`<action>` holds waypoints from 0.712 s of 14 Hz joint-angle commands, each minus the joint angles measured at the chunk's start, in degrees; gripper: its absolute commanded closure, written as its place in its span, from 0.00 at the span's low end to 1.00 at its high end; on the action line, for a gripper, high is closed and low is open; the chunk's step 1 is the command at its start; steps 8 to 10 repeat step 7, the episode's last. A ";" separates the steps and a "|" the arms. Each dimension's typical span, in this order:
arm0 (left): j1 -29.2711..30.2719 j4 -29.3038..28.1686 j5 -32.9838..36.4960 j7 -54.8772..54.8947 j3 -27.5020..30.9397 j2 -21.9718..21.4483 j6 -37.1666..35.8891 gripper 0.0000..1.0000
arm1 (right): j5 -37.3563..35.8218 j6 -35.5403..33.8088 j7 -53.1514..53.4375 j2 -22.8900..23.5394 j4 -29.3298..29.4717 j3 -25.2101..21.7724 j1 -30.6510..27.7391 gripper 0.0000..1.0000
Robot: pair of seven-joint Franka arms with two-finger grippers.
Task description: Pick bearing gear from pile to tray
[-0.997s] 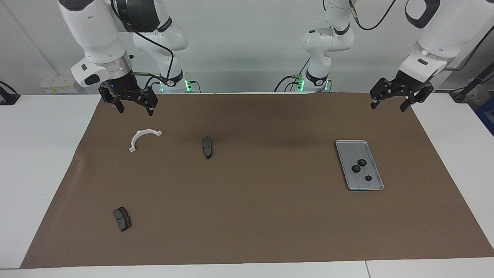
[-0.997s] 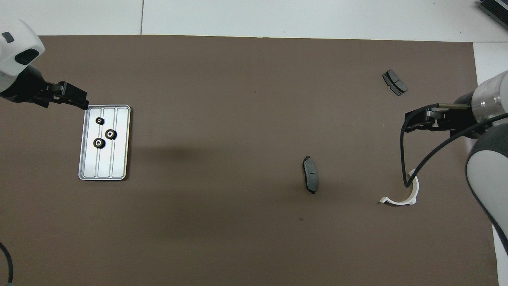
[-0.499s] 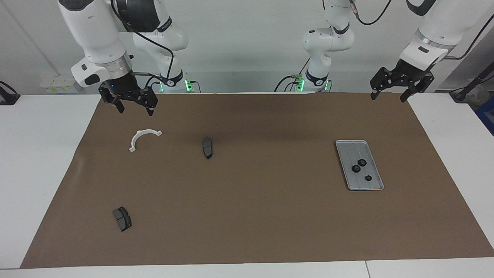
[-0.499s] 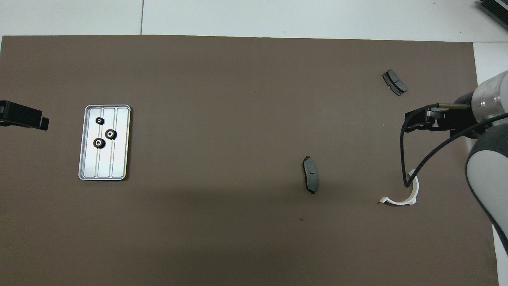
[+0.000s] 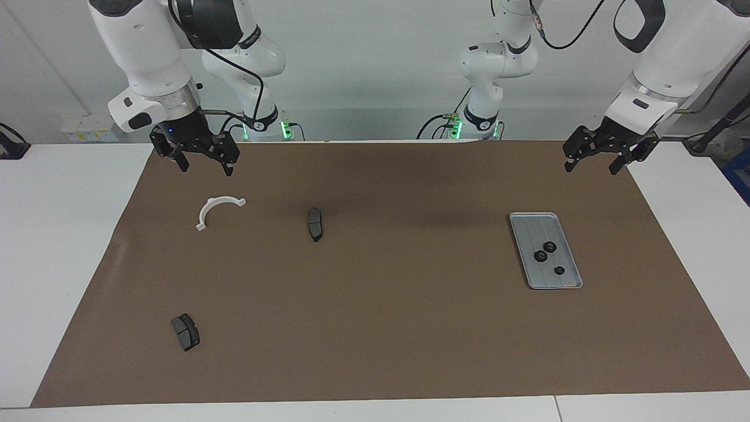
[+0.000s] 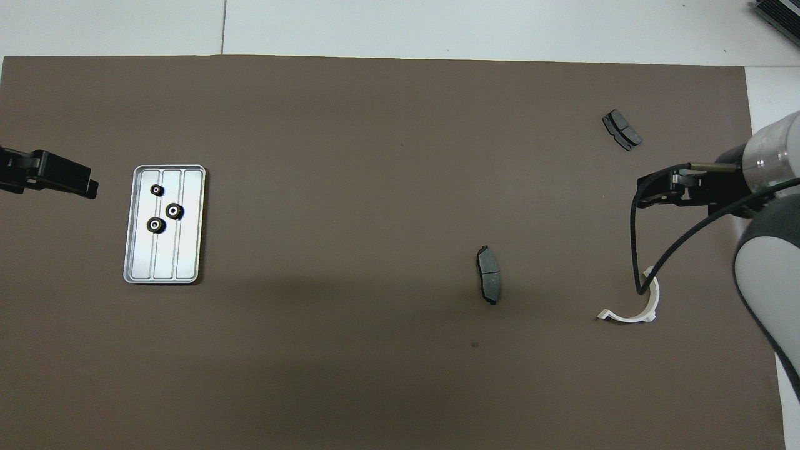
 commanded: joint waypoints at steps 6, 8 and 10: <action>-0.10 1.08 1.22 -0.96 -0.13 1.26 1.23 0.00 | 1.03 -0.14 -1.51 -1.10 -0.94 0.14 -0.45 0.00; -0.10 1.08 1.22 -0.96 -0.13 1.26 1.32 0.00 | 1.03 -0.14 -1.51 -1.10 -0.94 0.14 -0.45 0.00; -0.10 1.08 1.22 -0.96 -0.13 1.26 1.32 0.00 | 1.03 -0.14 -1.51 -1.10 -0.94 0.14 -0.45 0.00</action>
